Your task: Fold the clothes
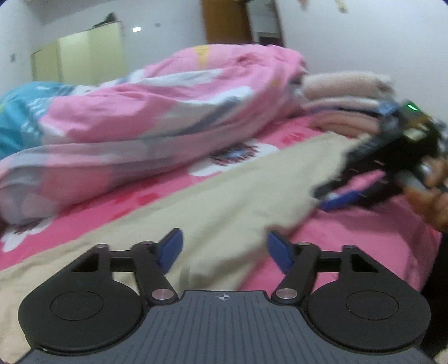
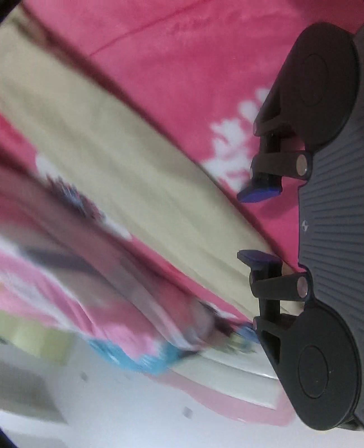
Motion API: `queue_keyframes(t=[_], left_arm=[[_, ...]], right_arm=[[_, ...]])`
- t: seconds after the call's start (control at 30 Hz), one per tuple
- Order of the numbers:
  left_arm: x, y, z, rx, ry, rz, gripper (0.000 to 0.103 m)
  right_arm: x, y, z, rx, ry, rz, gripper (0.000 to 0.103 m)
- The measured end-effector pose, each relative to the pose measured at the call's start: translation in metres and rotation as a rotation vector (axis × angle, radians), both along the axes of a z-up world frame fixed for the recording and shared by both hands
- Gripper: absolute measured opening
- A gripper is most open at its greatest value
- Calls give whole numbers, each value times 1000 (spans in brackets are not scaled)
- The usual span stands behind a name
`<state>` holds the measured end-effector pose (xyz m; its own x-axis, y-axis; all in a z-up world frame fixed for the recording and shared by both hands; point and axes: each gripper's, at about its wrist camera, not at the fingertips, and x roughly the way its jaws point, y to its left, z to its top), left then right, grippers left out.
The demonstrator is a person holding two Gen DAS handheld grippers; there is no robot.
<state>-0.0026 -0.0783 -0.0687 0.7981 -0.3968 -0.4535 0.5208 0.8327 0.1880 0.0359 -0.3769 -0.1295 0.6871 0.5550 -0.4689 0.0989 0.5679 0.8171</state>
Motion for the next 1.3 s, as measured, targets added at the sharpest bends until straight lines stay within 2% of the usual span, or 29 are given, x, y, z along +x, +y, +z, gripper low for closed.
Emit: queue_keyframes(t=[0.07,0.27,0.4,0.5,0.63,0.67,0.77,0.87,1.0,1.1,1.3], left_arm=[[0,-15,-8,42,-11,-42,55],[1,-57,-24,197,-97,-149,54],[3,-84,-33,300,-159,-213,54],[8,-97,-36,332,-174,-233,53],[20,-104,-34,327,-161,-223,25],[23,-104,-32,318,-154,-219,17],[31,-98,-24,269,-121,-207,6],[39,-89,-15,192,-63,-202,3],[63,-71,-2,4,99,-181,2],[84,-56,6,-127,209,-171,2],[109,-41,13,-247,340,-172,1]], right_arm=[[2,1,-8,16,3,-43,19],[3,-2,-16,77,-24,-83,6],[3,-7,-7,108,-56,-73,3],[3,-10,0,128,-80,-61,3],[11,-12,4,131,-102,-33,4],[12,-12,5,124,-111,-24,4],[16,-12,8,97,-145,7,4],[16,-13,11,65,-186,40,5],[15,-15,14,5,-216,89,8],[10,-7,21,-137,-237,147,11],[26,39,32,-450,-285,250,11]])
